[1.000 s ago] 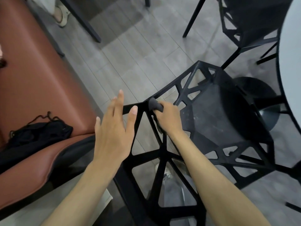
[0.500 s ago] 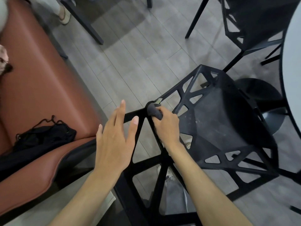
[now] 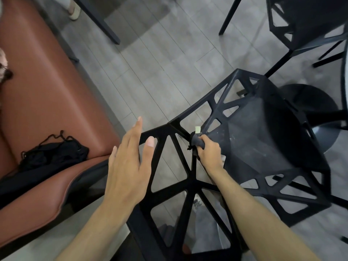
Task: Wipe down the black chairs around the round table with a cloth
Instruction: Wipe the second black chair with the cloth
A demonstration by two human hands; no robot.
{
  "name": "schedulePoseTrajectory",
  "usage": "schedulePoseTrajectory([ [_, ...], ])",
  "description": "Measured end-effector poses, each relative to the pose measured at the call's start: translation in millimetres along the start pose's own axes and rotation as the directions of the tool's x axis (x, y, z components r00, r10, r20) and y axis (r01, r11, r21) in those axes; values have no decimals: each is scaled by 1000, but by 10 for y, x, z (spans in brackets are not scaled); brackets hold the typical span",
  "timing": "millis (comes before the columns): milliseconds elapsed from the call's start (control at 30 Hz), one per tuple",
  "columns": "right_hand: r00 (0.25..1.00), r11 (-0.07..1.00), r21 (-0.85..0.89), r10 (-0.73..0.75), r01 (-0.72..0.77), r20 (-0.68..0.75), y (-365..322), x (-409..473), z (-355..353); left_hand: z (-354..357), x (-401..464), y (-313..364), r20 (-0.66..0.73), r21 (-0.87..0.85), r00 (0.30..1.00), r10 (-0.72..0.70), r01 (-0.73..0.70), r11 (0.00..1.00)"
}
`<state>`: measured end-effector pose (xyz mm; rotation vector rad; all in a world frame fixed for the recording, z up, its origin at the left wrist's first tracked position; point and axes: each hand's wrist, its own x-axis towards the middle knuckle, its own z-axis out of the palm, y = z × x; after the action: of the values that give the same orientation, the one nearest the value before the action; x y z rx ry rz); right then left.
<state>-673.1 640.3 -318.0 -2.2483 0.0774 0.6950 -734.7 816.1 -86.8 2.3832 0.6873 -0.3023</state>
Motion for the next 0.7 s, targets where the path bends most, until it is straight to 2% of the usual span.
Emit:
schedulePoseTrajectory([
  [133, 997, 999, -9, 43, -43, 59, -53, -120, -5, -11, -9, 24, 13, -45, 1000, -20, 20, 999],
  [233, 989, 995, -84, 56, -45, 135, -106, -442, -106, -23, -10, 41, 14, -42, 1000, -24, 25, 999],
  [467, 971, 990, -128, 94, -67, 221, -255, -1096, -447, -40, -7, 54, 4, -2, 999, -37, 37, 999],
  [567, 989, 998, 38, 51, -56, 138, -540, -861, -487, -40, -13, 54, -5, 19, 1000, -26, 26, 999],
  [633, 999, 988, 151, -26, 20, 35, -806, -624, -401, -38, -11, 52, -11, 23, 1000, -25, 25, 999],
  [700, 994, 981, 158, -103, 109, -44, -1004, -455, -279, -32, -6, 48, -17, 23, 1000, -24, 24, 999],
])
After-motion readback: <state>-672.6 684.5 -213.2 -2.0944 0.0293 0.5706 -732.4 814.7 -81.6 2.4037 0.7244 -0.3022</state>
